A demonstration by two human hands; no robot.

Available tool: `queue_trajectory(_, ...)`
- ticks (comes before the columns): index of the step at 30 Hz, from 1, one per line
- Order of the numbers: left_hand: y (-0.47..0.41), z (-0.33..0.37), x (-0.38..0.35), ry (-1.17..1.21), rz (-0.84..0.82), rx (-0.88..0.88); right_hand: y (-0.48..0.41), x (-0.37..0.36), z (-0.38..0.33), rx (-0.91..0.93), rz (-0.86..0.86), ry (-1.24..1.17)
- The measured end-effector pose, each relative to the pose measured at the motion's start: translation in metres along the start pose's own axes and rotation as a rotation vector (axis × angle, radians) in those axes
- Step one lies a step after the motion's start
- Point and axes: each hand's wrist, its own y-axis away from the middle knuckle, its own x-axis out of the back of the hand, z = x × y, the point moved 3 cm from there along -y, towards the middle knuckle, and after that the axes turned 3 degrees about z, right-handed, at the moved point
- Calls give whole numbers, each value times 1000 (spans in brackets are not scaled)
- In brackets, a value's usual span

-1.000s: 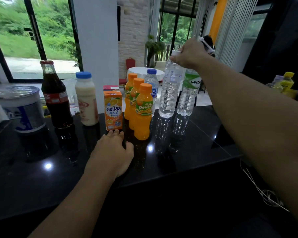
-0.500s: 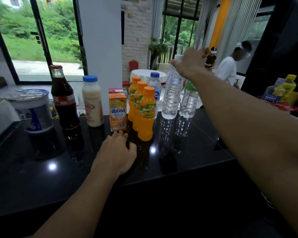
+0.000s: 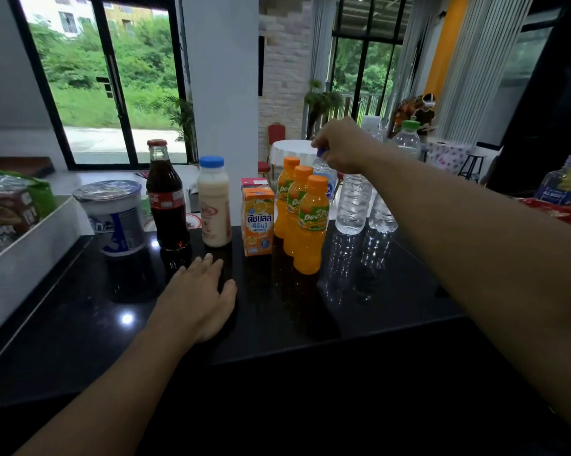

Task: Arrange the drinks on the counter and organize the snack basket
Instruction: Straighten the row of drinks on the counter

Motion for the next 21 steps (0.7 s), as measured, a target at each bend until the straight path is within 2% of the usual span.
queue_trajectory(5, -5, -2, -2, 36, 51, 16, -7, -2, 9, -93, 48, -50)
queue_trajectory(12, -9, -5, -8, 50, 53, 31, -7, -2, 7, -53, 1, 12)
queue_trajectory(16, -11, -6, -9, 26, 52, 27, -4, 2, 5, -115, 56, 13)
queue_trajectory(21, -11, -5, -9, 2, 44, 24, -3, 7, 4, -160, 42, -19)
